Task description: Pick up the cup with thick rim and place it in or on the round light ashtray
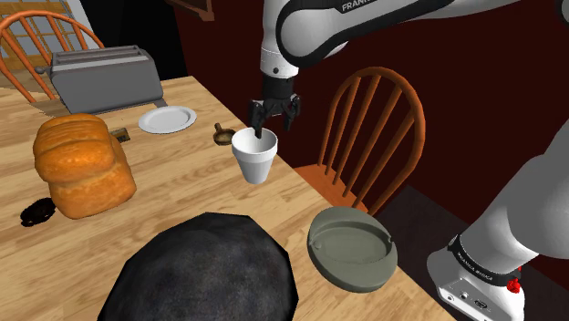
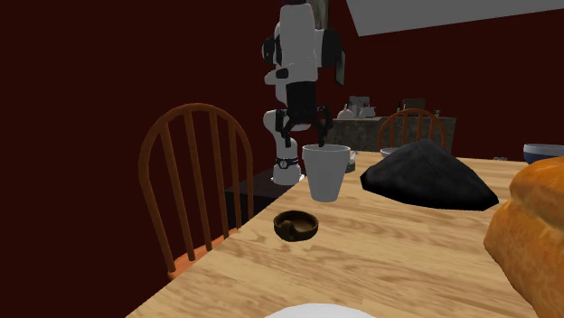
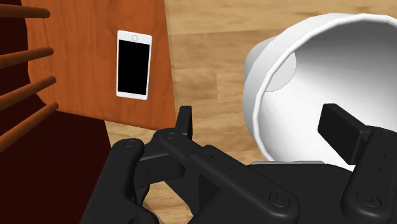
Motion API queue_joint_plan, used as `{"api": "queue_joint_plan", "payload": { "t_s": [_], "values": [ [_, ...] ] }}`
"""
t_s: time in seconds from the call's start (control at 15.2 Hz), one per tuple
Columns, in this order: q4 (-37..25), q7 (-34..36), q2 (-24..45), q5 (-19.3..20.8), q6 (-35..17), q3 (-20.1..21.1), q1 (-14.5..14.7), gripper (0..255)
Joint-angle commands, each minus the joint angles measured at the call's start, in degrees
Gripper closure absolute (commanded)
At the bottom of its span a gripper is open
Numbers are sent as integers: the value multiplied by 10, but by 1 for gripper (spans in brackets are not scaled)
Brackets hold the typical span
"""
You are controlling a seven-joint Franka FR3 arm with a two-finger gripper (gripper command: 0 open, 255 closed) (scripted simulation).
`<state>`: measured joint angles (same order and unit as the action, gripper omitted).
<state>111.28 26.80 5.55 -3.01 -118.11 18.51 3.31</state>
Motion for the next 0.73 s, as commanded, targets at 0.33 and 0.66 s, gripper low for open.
{"api": "queue_joint_plan", "payload": {
  "t_s": [0.33, 0.66],
  "values": [
    [24, 4, 17, 5, -41, 1, 3, 0],
    [24, 4, 17, 5, -41, 1, 3, 0]
  ]
}}
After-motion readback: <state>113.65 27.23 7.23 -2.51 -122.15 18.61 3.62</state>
